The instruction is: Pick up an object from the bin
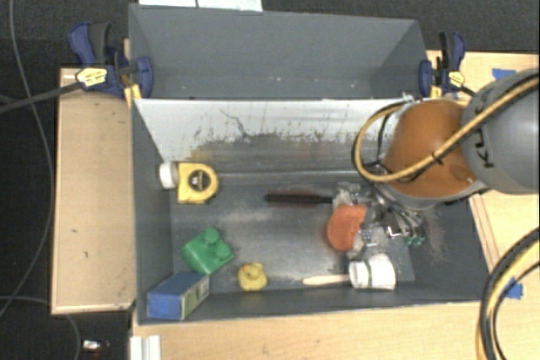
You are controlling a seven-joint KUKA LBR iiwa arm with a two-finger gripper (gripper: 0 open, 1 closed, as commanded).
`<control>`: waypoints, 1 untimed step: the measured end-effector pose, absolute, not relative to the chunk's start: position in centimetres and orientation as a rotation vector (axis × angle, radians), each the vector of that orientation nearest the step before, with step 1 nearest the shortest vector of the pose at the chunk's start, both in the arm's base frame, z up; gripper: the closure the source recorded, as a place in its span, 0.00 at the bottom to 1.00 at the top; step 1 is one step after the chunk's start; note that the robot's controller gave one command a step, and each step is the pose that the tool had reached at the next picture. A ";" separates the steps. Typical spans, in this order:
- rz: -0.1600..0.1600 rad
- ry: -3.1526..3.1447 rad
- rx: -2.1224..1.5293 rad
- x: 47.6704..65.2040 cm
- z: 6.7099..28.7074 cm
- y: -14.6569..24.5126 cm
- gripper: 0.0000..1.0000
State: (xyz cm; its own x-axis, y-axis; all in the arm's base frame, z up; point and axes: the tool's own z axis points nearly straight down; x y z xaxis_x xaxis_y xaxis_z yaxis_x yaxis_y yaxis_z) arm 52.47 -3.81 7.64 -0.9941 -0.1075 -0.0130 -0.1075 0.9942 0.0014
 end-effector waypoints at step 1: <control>0.002 3.128 0.027 52.7 7.0 -10.2 1.00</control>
Offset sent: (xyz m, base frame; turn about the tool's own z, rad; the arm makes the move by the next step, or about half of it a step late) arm 0.0000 0.0000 0.0000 0.0000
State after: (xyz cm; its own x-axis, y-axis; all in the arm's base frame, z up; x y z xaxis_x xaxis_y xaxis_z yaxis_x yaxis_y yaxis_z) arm 52.74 -10.25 7.05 -0.9998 0.0173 -0.0135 0.0173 0.9999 0.0012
